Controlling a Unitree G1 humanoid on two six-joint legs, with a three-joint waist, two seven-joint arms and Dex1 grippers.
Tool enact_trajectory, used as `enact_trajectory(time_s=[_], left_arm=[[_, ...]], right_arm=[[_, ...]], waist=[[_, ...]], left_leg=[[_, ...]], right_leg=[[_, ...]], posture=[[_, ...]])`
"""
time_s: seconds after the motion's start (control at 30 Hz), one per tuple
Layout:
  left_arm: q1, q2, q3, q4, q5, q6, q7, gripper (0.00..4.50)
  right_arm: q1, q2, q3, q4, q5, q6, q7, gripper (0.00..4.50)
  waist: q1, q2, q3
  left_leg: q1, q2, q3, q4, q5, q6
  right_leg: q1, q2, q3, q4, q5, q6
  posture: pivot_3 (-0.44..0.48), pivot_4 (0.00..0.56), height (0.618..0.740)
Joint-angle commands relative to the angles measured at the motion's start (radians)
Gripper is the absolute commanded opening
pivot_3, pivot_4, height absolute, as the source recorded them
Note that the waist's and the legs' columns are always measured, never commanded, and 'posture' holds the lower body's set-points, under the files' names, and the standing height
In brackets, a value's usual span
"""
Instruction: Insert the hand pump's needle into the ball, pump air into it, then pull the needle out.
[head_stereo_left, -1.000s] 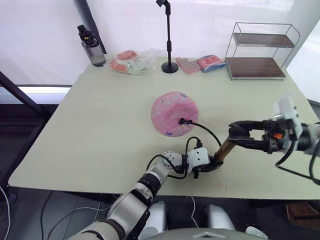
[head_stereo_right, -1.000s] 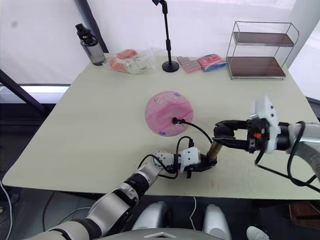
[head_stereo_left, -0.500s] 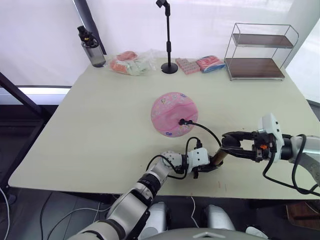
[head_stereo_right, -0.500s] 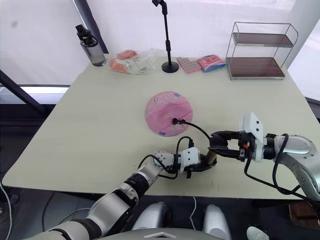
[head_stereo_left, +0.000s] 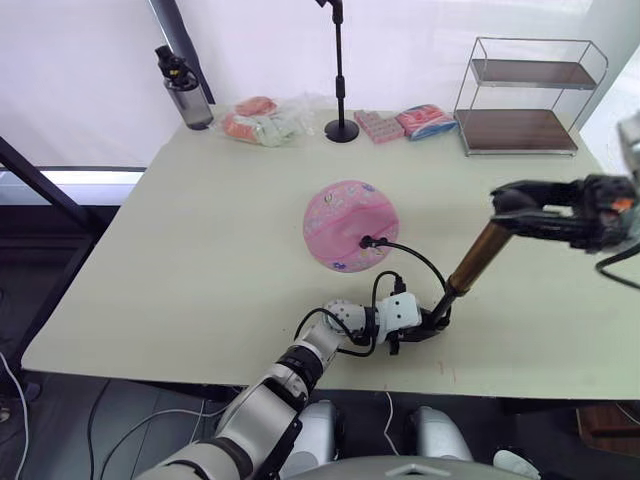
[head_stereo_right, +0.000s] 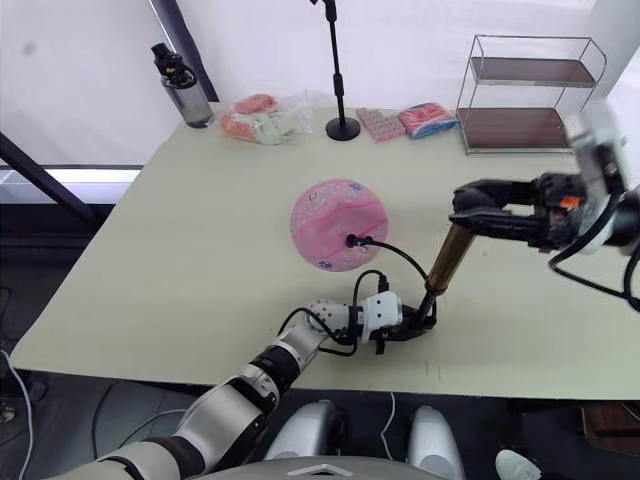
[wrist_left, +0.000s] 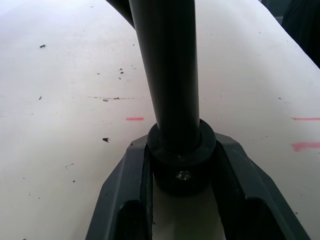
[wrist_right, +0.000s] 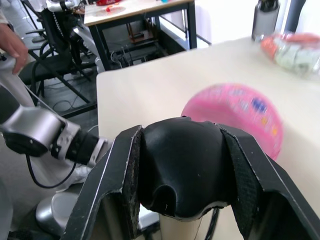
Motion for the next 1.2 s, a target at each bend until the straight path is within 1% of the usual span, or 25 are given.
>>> enact_trajectory(time_s=[0.03,0.13,0.33,0.5,0.63,0.67,0.7,0.8,0.83,0.87,0.97,1.07,1.2], left_arm=[[0.06,0.043,-0.043,0.121,0.085,0.047,0.008,1.12],[0.06,0.042,-0.042,0.122,0.086,0.047,0.009,1.12],[0.058,0.041,-0.041,0.124,0.086,0.049,0.015,1.12],[0.061,0.044,-0.04,0.117,0.083,0.052,0.013,1.12],[0.063,0.044,-0.041,0.113,0.083,0.053,0.014,1.12],[0.064,0.044,-0.041,0.112,0.082,0.053,0.014,1.12],[0.064,0.044,-0.041,0.112,0.082,0.054,0.014,1.12],[0.065,0.044,-0.04,0.111,0.084,0.054,0.016,1.12],[0.065,0.044,-0.04,0.11,0.084,0.054,0.016,1.12],[0.065,0.044,-0.039,0.111,0.084,0.055,0.017,1.12],[0.065,0.044,-0.039,0.111,0.084,0.055,0.016,1.12],[0.062,0.042,-0.039,0.117,0.084,0.054,0.016,1.12],[0.06,0.043,-0.039,0.117,0.086,0.053,0.019,1.12]], right_arm=[[-0.082,-0.022,-0.107,0.039,0.042,0.008,-0.043,1.71],[-0.088,-0.021,-0.101,0.049,0.034,0.023,-0.043,1.71],[-0.013,0.0,-0.061,0.009,-0.035,0.005,-0.035,1.71],[0.103,0.067,0.033,-0.095,-0.15,-0.079,-0.047,1.71],[0.23,0.115,0.148,-0.138,-0.292,-0.173,-0.048,1.71],[0.25,0.129,0.171,-0.133,-0.322,-0.196,-0.054,1.71],[0.266,0.145,0.197,-0.119,-0.355,-0.224,-0.06,1.71],[0.371,0.223,0.299,-0.052,-0.52,-0.384,-0.077,1.71],[0.389,0.233,0.313,-0.038,-0.551,-0.417,-0.071,1.71],[0.398,0.239,0.317,-0.027,-0.568,-0.437,-0.066,1.71],[0.408,0.252,0.31,-0.011,-0.583,-0.475,-0.06,1.71],[0.388,0.243,0.271,-0.015,-0.543,-0.464,-0.053,1.71],[0.347,0.203,0.176,-0.047,-0.438,-0.385,-0.039,1.71]], waist=[[0.0,0.0,0.001],[0.0,0.001,0.001],[0.0,0.0,0.001],[-0.001,0.0,-0.001],[-0.002,0.0,-0.002],[-0.003,-0.003,-0.008],[-0.003,-0.003,-0.008],[-0.002,-0.01,-0.014],[-0.002,-0.009,-0.015],[-0.004,-0.007,-0.016],[-0.004,-0.008,-0.017],[-0.004,-0.008,-0.017],[-0.002,-0.007,-0.014]], left_leg=[[0.0,0.0,0.0,0.0,0.0,0.0],[-0.002,0.0,0.0,0.0,0.0,0.0],[-0.002,0.0,0.0,-0.001,0.0,0.0],[-0.001,0.0,0.0,-0.001,0.0,0.0],[0.0,0.0,0.0,-0.001,0.0,0.0],[0.0,0.0,0.0,-0.001,0.0,0.0],[0.001,0.0,0.0,-0.001,0.0,0.0],[0.002,0.0,-0.001,-0.003,0.0,0.0],[0.002,0.0,-0.002,-0.003,0.0,0.0],[0.002,0.0,-0.001,-0.003,0.0,0.0],[0.002,0.0,-0.001,-0.002,0.0,0.0],[0.003,0.0,-0.001,-0.002,0.0,0.0],[0.002,0.0,-0.001,-0.002,0.0,0.0]], right_leg=[[0.0,0.0,0.0,0.0,0.0,0.0],[-0.001,-0.001,0.0,-0.001,0.0,0.0],[-0.001,-0.001,0.0,-0.002,0.0,0.0],[-0.001,-0.001,0.0,-0.001,0.0,0.0],[0.0,-0.001,0.0,-0.001,0.0,0.0],[0.0,-0.001,0.0,-0.001,0.0,0.0],[0.0,0.0,0.0,-0.001,0.0,0.0],[0.0,0.0,0.0,-0.001,0.0,0.0],[0.001,0.001,-0.001,-0.001,0.0,0.0],[0.001,0.001,0.0,-0.001,0.0,0.0],[0.001,0.001,0.0,-0.001,0.0,0.0],[0.001,0.001,0.0,-0.001,0.0,0.0],[0.001,0.001,0.0,-0.001,0.0,0.0]], posture=[[0.0,0.15,0.736],[0.0,0.15,0.736],[0.0,0.15,0.736],[0.0,0.15,0.736],[0.0,0.15,0.736],[0.0,0.15,0.736],[0.0,0.15,0.736],[0.0,0.15,0.736],[0.0,0.15,0.736],[0.0,0.15,0.736],[0.0,0.15,0.736],[0.0,0.15,0.736],[0.0,0.15,0.736]])
